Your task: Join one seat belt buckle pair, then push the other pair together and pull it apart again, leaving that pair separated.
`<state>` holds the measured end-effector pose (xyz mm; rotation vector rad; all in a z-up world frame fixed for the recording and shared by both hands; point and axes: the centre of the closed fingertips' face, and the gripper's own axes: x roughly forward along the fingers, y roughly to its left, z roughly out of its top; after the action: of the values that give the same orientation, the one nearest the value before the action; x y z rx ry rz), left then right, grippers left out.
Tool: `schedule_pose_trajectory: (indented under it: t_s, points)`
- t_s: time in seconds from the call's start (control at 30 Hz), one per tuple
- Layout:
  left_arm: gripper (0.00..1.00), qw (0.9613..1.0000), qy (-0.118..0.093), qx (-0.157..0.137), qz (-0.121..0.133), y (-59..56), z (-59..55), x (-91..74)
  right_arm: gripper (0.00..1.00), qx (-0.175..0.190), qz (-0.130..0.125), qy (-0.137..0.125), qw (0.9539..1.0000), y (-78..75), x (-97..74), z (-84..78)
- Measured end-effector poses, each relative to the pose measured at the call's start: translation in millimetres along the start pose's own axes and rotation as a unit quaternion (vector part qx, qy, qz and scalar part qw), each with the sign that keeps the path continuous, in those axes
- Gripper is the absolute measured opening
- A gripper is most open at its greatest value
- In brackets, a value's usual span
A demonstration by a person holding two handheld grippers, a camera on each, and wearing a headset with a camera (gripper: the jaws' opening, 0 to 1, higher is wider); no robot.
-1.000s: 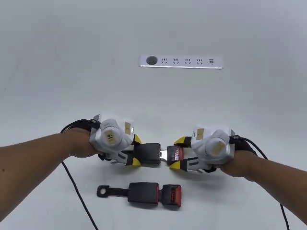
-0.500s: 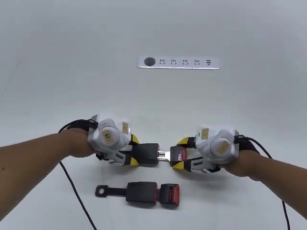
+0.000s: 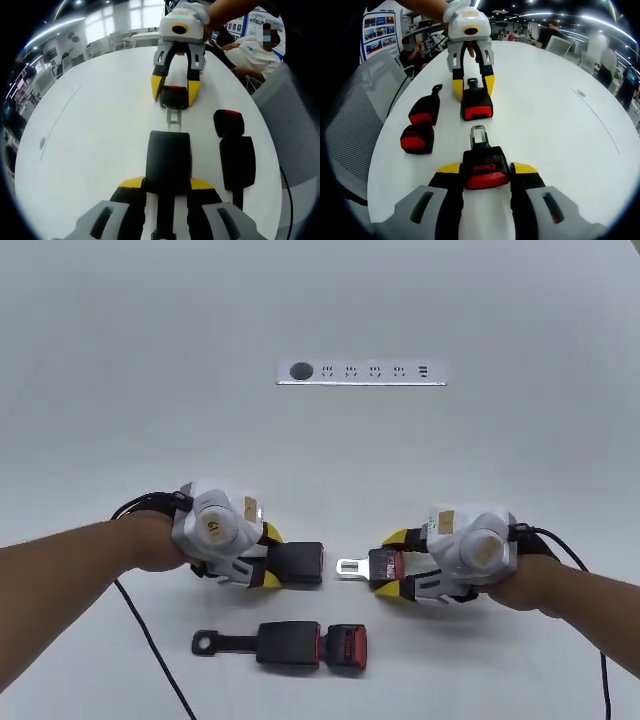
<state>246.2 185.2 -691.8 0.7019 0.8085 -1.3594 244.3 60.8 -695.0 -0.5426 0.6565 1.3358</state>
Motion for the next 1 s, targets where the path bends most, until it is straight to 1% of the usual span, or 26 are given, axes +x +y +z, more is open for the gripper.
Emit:
schedule_pose_trajectory:
  t_s: [0.4, 0.73, 0.9, 1.0]
  points:
    - [0.32, 1.0000, 0.000, 0.001, -0.003, 0.6, -0.8, 0.3, 0.36, 0.007, -0.005, 0.005, 1.0000, -2.2, -23.3, -19.2]
    - [0.32, 1.0000, -0.002, 0.000, -0.003, 0.4, -0.3, 0.7, 0.36, 0.010, -0.009, 0.007, 0.9999, -7.6, -29.7, -32.8]
    - [0.32, 1.0000, -0.002, 0.000, -0.003, -0.6, 0.6, 0.5, 0.36, 0.012, -0.011, 0.010, 0.9998, -6.6, -35.0, -35.9]
    - [0.32, 1.0000, -0.002, 0.000, -0.003, -0.7, 0.8, 0.5, 0.36, 0.008, -0.013, 0.011, 0.9998, -3.9, -38.8, -34.9]
